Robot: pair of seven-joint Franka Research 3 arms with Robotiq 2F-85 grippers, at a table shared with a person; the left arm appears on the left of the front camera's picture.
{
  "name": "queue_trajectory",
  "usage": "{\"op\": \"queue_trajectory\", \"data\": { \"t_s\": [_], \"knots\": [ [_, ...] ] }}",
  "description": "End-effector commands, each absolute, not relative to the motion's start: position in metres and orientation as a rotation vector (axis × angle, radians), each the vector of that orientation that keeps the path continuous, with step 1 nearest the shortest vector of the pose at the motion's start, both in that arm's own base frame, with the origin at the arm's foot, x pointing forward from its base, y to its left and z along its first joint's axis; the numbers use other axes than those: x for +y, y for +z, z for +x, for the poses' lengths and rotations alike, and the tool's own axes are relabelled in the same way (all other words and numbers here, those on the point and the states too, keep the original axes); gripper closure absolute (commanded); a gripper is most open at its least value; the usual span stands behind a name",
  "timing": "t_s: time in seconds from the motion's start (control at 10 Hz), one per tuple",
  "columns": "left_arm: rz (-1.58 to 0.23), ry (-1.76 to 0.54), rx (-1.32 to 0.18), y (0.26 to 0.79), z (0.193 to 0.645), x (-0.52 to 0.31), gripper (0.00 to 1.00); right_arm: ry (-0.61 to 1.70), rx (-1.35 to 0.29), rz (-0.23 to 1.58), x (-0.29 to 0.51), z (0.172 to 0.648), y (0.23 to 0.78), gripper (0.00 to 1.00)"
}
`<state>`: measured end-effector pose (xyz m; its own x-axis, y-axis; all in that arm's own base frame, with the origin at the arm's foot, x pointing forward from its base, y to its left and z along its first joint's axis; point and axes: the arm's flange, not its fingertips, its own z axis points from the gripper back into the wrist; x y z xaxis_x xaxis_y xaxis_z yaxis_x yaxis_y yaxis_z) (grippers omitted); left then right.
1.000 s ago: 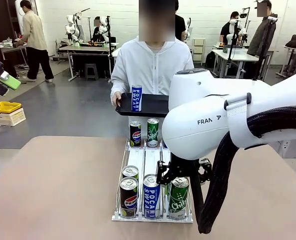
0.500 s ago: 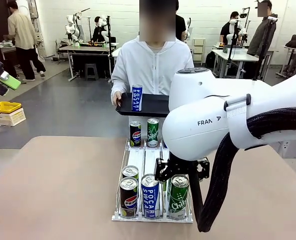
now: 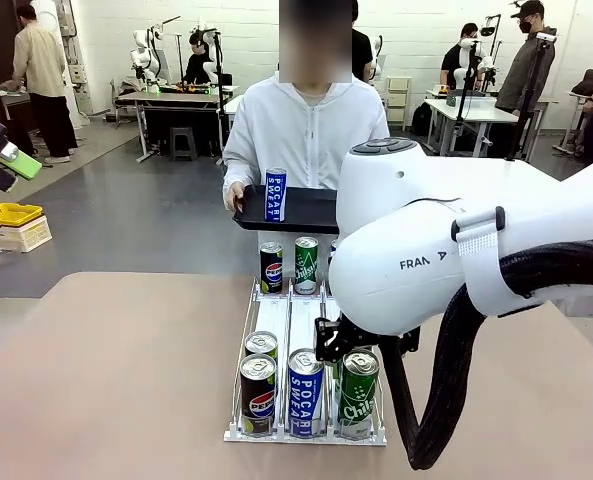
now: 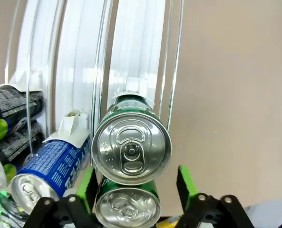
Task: Retrieve and hand over the desired beverage to the person.
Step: Pick up another can of the same type that the person held from the Automatic Can Dispenser.
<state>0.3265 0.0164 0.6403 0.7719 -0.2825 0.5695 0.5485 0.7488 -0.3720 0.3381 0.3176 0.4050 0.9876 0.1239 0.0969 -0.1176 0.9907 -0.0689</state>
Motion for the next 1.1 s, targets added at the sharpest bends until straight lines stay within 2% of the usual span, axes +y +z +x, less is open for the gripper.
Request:
{"op": "queue_trajectory", "data": {
  "t_s": [0.0, 0.1, 0.2, 0.9, 1.0],
  "knots": [
    [-0.567, -0.482, -0.516, 0.64, 0.327, 0.018, 0.0, 0.12, -0.13, -0.072, 0.318, 0.335, 0.399, 1.0],
    [-0.567, -0.482, -0.516, 0.64, 0.327, 0.018, 0.0, 0.115, -0.122, -0.071, 0.318, 0.335, 0.399, 0.64],
    [-0.567, -0.482, -0.516, 0.64, 0.327, 0.018, 0.0, 0.113, -0.117, -0.071, 0.317, 0.335, 0.399, 1.0],
    [-0.567, -0.482, -0.516, 0.64, 0.327, 0.018, 0.0, 0.084, -0.054, -0.06, 0.317, 0.334, 0.409, 1.0],
    [-0.567, -0.482, -0.516, 0.64, 0.327, 0.018, 0.0, 0.045, -0.001, -0.051, 0.318, 0.332, 0.422, 0.52]
  ]
}}
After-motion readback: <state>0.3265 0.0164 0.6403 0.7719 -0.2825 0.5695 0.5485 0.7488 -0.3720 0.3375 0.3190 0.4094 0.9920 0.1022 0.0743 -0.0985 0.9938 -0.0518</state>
